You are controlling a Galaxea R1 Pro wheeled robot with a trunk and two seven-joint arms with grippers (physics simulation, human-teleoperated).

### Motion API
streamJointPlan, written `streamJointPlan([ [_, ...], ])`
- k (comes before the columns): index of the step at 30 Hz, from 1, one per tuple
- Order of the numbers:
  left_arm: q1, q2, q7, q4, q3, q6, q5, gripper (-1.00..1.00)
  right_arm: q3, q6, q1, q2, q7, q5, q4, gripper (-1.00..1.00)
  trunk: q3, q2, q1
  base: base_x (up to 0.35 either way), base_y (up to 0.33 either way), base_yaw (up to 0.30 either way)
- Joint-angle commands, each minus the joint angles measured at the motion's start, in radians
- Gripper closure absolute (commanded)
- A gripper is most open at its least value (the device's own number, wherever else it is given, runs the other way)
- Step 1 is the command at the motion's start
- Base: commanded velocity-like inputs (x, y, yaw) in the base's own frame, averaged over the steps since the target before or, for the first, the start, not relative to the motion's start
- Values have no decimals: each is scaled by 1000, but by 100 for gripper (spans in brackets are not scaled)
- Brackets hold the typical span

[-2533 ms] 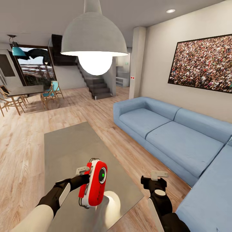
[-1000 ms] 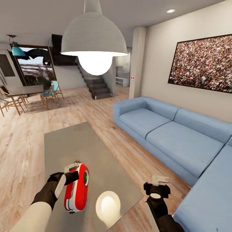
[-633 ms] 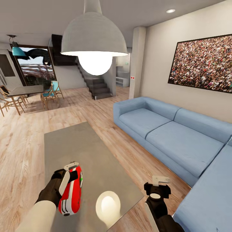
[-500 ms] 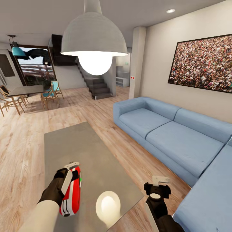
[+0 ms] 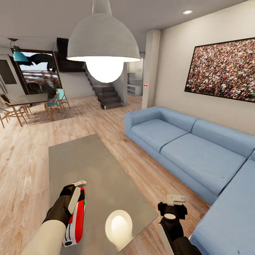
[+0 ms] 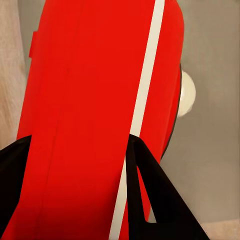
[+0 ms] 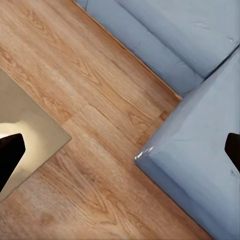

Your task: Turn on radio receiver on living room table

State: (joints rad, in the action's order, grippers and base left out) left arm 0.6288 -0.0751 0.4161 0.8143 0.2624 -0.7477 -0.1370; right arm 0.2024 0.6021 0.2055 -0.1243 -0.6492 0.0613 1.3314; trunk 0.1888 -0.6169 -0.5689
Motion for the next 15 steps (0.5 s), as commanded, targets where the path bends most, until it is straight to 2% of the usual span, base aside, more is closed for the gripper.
streamJointPlan([
  [1,0,0,4,0,-1,0,4,100,0,0,0,0,0,0,-3,-100,0,0,0,0,0,0],
  [5,0,-13,67,15,-2,1,2,100,0,0,0,0,0,-1,-14,-100,0,0,0,0,0,0],
  [15,0,-17,72,20,0,2,0,100,0,-1,0,0,0,-1,-26,-100,0,0,0,0,0,0],
])
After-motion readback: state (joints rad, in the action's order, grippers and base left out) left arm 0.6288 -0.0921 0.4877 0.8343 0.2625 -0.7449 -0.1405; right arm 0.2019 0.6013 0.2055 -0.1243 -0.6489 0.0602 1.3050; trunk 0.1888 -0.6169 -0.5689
